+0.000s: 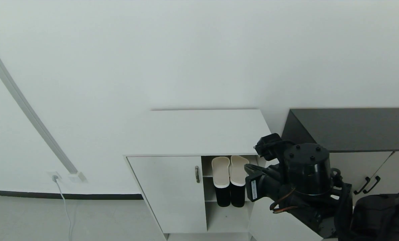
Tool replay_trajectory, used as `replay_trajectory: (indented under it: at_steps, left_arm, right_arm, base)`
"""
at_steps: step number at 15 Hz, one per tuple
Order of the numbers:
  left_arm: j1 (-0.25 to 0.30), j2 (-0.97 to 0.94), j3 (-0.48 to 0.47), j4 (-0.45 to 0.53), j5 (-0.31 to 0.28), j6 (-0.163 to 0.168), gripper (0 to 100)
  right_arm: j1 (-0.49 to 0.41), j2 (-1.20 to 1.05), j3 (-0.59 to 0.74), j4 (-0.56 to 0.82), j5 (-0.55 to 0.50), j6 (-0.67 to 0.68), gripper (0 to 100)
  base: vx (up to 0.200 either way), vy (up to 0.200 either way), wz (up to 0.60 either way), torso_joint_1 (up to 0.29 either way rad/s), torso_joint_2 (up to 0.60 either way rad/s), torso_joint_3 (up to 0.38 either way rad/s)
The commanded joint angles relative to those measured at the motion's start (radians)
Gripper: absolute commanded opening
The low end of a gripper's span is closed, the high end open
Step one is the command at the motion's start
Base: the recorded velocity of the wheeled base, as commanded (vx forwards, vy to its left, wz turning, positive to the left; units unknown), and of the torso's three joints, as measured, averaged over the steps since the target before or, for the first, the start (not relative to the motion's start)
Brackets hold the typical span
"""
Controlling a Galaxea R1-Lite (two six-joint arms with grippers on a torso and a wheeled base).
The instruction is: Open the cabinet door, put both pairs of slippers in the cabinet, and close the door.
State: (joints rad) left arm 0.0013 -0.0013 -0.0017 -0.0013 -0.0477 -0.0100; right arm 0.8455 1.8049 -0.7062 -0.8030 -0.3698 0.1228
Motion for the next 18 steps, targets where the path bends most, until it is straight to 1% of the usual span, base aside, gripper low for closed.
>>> replay_trajectory:
  at_steps: [1,6,11,17,18]
  left_arm:
    - [0.000,0.001,0.000,0.000,0.000,-0.001,0]
    - [0.000,0.001,0.000,0.000,0.005,-0.001,0]
    - [0.000,0.001,0.000,0.000,0.005,-0.001,0]
    - [0.000,0.001,0.000,0.000,0.005,-0.001,0]
    - [0.000,0.001,0.000,0.000,0.005,-0.001,0]
  right_arm:
    - [0.000,-0.001,0.004,-0.005,0.000,0.000,0]
    - [0.000,0.001,0.008,-0.007,0.000,-0.002,0]
    - [0.001,0.002,0.010,-0.007,0.000,-0.003,0]
    - [-0.003,0.004,0.017,-0.010,0.000,-0.018,0]
    - [-0.005,0.004,0.017,-0.010,0.000,-0.018,0]
  base:
    - [0.000,0.000,0.00,0.002,0.00,0.173]
    - [0.000,0.000,0.00,0.002,0.00,0.181]
    - [0.000,0.000,0.00,0.000,0.00,0.013]
    - [0.000,0.000,-0.60,0.003,0.00,0.004]
    - [0.000,0.000,0.00,0.000,0.00,0.000]
